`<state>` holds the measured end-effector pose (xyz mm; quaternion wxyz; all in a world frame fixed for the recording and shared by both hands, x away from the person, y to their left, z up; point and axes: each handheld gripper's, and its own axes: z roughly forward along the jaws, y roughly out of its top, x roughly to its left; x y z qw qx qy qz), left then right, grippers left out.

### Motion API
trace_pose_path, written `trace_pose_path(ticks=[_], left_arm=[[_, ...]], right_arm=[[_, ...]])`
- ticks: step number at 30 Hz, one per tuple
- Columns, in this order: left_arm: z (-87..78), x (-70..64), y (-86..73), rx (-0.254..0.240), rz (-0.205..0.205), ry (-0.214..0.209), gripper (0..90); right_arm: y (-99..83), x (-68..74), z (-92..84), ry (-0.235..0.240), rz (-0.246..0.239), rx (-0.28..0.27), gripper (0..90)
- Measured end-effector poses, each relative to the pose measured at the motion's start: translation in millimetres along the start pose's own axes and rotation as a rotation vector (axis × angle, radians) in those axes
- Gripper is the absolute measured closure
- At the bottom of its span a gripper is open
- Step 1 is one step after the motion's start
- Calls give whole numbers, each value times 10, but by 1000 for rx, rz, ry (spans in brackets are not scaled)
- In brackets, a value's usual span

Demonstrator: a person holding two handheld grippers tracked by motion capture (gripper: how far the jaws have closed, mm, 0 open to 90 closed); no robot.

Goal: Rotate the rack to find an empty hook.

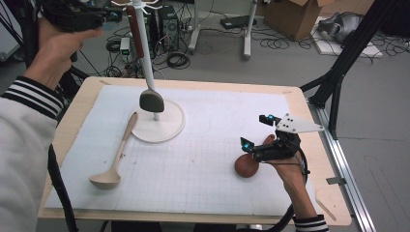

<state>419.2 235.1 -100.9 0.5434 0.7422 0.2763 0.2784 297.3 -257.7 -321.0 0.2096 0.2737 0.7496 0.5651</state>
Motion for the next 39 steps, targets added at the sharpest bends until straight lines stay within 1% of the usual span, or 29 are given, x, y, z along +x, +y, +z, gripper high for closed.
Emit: trace_pose_path(ticks=[4, 7, 11, 17, 18, 23, 25, 32, 39], left_arm=[[0, 22, -9, 3, -2, 10, 899], [-15, 41, -11, 2, -3, 16, 899], [-28, 78, -21, 13, -4, 27, 899], [-35, 124, -28, 3, -12, 39, 899], [-29, 125, -29, -3, -21, 41, 899], [-16, 157, -23, 2, -21, 52, 899], [-11, 167, -20, -3, -27, 56, 899], [-8, 218, -33, 8, -29, 70, 899], [3, 222, -36, 6, -22, 79, 899]], right_arm=[[1, 1, 0, 0, -5, 1, 5], [-1, -2, -5, 2, 3, 3, 5], [-3, -26, 6, -2, -1, -4, 5], [10, -19, 17, 2, -5, 8, 5], [12, -21, 17, 2, -4, 7, 5], [15, -24, 22, 2, -3, 7, 5], [15, -27, 28, 5, -2, 7, 5], [12, -38, 36, 6, -2, 11, 5], [10, -42, 32, 7, 0, 14, 5]])
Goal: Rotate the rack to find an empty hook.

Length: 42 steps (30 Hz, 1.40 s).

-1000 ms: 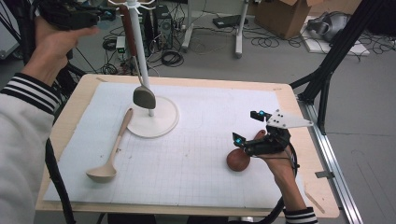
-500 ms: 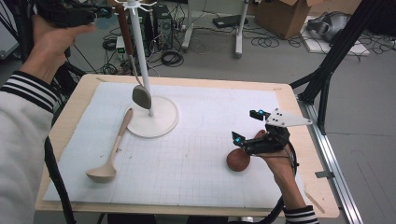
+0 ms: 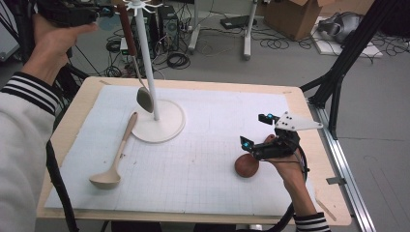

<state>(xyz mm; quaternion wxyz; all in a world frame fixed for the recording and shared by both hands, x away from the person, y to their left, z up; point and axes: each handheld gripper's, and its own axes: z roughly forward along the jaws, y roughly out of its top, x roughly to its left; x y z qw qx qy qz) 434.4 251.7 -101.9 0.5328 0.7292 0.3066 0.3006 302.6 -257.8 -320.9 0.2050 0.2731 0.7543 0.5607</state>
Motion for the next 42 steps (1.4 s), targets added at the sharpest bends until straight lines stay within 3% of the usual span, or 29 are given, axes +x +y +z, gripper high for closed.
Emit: trace_pose_path(ticks=[13, 20, 22, 28, 31, 34, 38, 42], left_arm=[[-18, 34, -23, 6, -3, -5, 899], [-129, 54, -156, -9, -25, -12, 879], [-171, 52, -223, -12, -34, -26, 829], [-323, 7, -419, -17, 0, -48, 680], [-408, -19, -528, -13, -1, -30, 553], [-483, -42, -652, -1, 7, -8, 369], [-597, -71, -839, -2, 1, -33, 278], [-706, -138, -1003, -12, 33, -64, 194]], right_arm=[[3, 14, 13, 1, 1, 2, 5], [8, 29, 5, -15, -16, 3, 5], [6, 36, 5, -28, -24, 0, 5], [16, 76, 30, -24, -33, -2, 5], [21, 103, 37, -26, -45, -2, 5], [12, 126, 39, -33, -47, -7, 5], [-31, 151, 40, -64, -56, -24, 5], [-54, 148, 28, -80, -58, -22, 5]])
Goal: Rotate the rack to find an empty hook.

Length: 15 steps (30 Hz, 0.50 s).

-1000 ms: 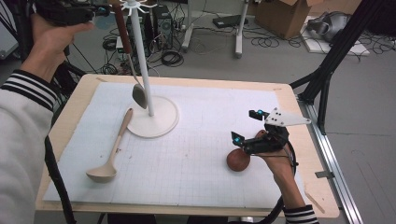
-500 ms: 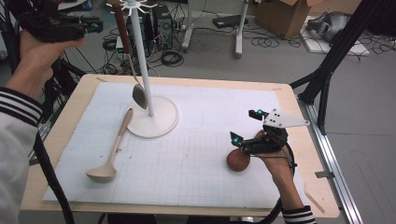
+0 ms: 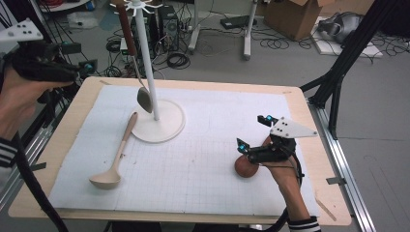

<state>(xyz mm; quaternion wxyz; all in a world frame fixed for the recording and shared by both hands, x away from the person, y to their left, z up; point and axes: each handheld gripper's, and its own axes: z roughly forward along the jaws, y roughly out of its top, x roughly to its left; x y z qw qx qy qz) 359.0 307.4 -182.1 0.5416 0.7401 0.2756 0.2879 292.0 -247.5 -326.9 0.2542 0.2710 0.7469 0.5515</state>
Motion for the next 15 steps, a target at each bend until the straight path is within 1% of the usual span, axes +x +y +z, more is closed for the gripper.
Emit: trace_pose_path(ticks=[2, 3, 5, 6, 7, 9, 10, 13, 14, 15], left_arm=[[-41, -42, -72, -5, 12, -8, 167], [-59, -63, -107, -11, 20, -17, 130], [-92, -114, -196, -26, 52, -40, 96], [-103, -142, -247, -29, 63, -39, 65], [-111, -163, -302, -30, 63, -47, 37], [-121, -200, -415, -30, 55, -57, 30], [-128, -211, -468, -26, 48, -62, 17], [-147, -237, -615, -20, 17, -72, 17], [-153, -246, -660, -17, 9, -69, 17], [-160, -252, -700, -9, 12, -60, 17]], right_arm=[[0, -13, -13, -7, -3, -11, 5], [1, -15, -18, -11, -1, -17, 5], [-3, -16, -33, -14, 7, -12, 5], [-5, -24, -36, -17, 2, -17, 5], [-7, -29, -43, -23, -2, -16, 5], [-11, -41, -52, -26, 2, -25, 5], [-13, -41, -59, -25, 5, -23, 5], [-19, -43, -71, -25, 9, -22, 5], [-22, -45, -73, -24, 4, -21, 5], [-25, -48, -76, -23, -1, -22, 5]])
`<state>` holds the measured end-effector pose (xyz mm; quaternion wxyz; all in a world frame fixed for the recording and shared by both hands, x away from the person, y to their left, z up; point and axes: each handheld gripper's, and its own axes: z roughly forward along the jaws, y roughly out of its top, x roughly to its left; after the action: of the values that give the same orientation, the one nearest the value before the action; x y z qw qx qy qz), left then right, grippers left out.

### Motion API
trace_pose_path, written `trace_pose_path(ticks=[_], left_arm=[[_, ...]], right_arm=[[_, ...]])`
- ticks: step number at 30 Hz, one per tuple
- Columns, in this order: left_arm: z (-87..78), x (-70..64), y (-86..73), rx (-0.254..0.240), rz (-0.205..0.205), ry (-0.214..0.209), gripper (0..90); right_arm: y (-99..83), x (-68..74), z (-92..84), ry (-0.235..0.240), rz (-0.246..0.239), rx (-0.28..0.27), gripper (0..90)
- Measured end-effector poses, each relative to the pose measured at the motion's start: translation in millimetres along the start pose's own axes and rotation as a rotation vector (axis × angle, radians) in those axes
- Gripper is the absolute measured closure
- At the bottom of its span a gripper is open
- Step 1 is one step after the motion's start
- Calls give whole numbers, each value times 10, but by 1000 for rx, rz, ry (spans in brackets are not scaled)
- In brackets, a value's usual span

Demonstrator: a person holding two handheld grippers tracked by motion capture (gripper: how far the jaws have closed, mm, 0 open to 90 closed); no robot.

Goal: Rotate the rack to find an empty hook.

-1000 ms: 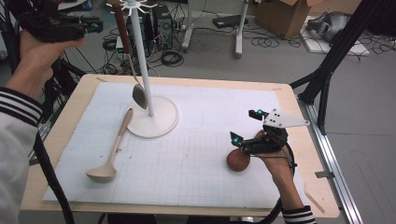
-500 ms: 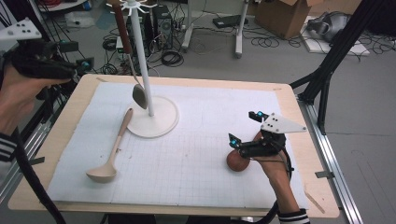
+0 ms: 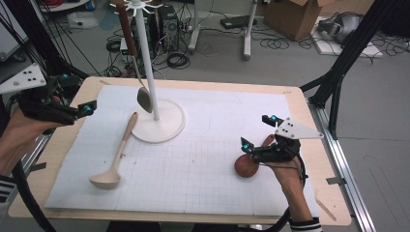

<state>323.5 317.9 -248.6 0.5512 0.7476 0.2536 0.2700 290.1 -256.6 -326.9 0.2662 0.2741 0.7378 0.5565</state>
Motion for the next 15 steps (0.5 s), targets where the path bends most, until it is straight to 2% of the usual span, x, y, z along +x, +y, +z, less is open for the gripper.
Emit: trace_pose_path(ticks=[6, 11, 15], left_arm=[[-38, -92, -218, -26, -55, -23, 17], [-59, -170, -359, -48, -62, -30, 17], [-57, -253, -478, -49, -51, -47, 17]], right_arm=[[-43, -23, -37, -1, 10, 10, 5], [-98, -40, -90, -1, 15, 13, 5], [-147, -66, -149, -9, 29, 0, 5]])
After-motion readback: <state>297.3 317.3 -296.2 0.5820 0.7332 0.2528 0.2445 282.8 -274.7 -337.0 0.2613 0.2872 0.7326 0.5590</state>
